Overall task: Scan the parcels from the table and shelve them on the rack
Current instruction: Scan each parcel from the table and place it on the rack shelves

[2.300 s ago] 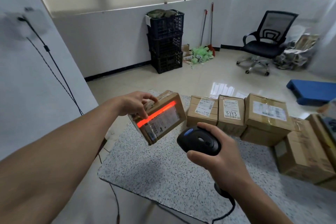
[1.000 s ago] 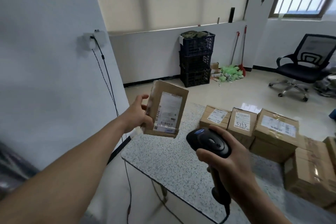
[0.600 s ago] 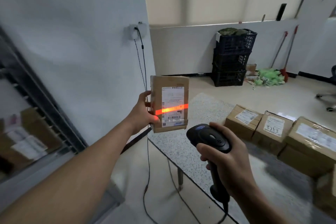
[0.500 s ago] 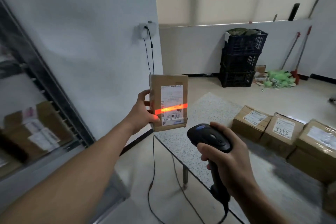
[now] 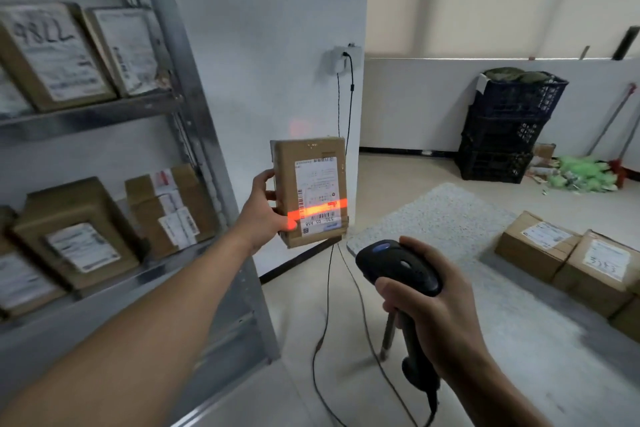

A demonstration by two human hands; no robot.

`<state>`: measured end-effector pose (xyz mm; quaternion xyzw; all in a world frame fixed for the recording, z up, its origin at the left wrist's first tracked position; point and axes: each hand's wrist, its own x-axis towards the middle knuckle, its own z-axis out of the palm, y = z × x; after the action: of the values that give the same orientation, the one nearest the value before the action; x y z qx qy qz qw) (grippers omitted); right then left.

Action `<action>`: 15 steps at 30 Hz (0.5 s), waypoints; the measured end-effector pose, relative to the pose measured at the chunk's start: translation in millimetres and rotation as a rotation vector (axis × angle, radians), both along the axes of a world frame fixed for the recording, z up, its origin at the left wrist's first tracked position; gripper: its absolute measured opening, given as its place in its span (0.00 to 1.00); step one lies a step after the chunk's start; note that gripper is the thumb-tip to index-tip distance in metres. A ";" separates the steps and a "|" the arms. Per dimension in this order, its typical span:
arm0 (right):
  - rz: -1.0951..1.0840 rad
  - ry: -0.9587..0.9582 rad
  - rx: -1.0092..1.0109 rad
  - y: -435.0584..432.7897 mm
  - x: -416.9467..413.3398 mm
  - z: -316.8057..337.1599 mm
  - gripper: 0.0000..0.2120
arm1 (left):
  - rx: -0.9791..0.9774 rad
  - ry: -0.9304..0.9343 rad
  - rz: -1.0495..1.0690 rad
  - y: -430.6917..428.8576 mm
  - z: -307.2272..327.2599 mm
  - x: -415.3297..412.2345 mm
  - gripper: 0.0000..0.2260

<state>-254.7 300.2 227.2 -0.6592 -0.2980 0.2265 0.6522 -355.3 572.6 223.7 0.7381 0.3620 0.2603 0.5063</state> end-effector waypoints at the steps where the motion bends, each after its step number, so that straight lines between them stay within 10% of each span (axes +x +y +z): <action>1: 0.002 -0.005 0.001 3.5 -13.1 1.0 0.27 | -0.001 -0.007 0.007 3.5 1.2 -13.7 0.46; 15: 0.067 0.002 0.019 45.2 -186.4 7.2 0.25 | 0.015 -0.025 0.078 31.5 16.7 -200.6 0.48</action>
<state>-441.1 345.4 234.5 -0.6425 -0.3212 0.2461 0.6507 -555.9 604.1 240.4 0.7239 0.3823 0.2915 0.4948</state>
